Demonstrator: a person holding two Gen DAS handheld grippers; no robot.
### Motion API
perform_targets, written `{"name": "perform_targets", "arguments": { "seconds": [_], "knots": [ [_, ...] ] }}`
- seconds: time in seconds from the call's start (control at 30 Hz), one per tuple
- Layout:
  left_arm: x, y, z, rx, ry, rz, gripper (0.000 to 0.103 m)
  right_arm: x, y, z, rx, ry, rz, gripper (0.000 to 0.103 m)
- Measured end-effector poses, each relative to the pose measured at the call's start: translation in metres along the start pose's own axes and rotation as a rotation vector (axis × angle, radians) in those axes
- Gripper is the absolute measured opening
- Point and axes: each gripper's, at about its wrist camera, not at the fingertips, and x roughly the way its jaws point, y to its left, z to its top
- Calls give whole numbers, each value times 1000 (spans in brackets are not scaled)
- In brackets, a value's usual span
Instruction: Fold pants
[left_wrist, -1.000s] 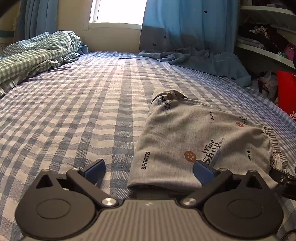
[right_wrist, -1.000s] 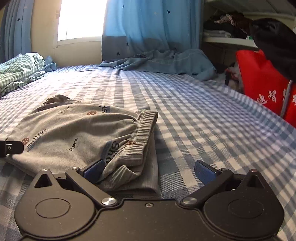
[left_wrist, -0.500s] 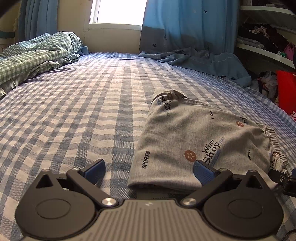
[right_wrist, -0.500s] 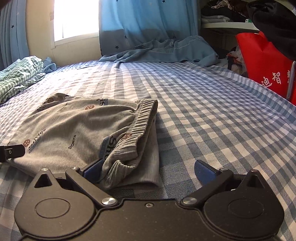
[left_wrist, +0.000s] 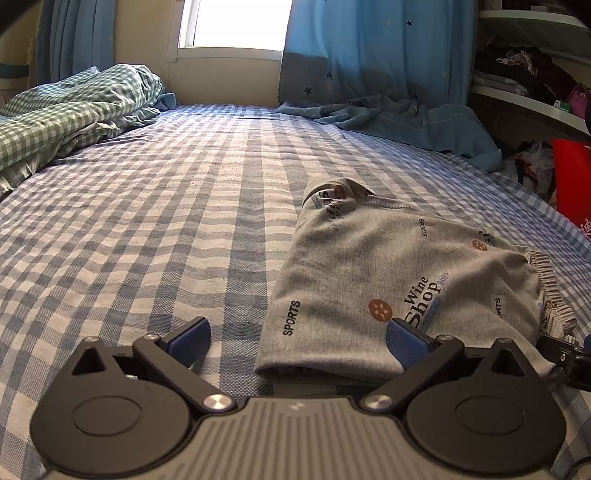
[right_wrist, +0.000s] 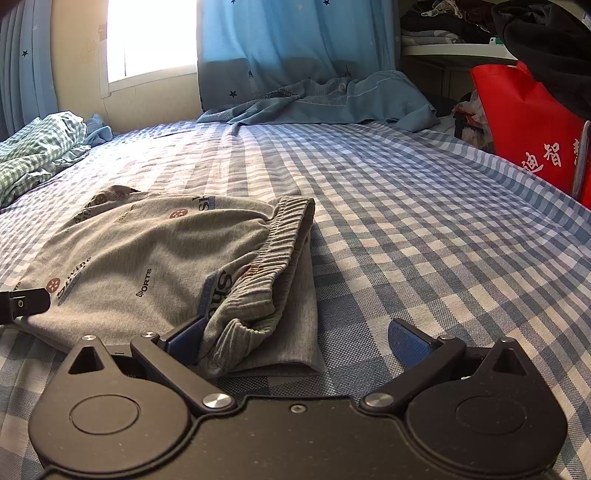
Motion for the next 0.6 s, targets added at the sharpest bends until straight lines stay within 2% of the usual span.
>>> {"name": "perform_targets", "arguments": {
  "seconds": [0.6],
  "knots": [
    [1,-1,0,4,1,3,103,0,-2,0,15,5,12,102]
  ]
}}
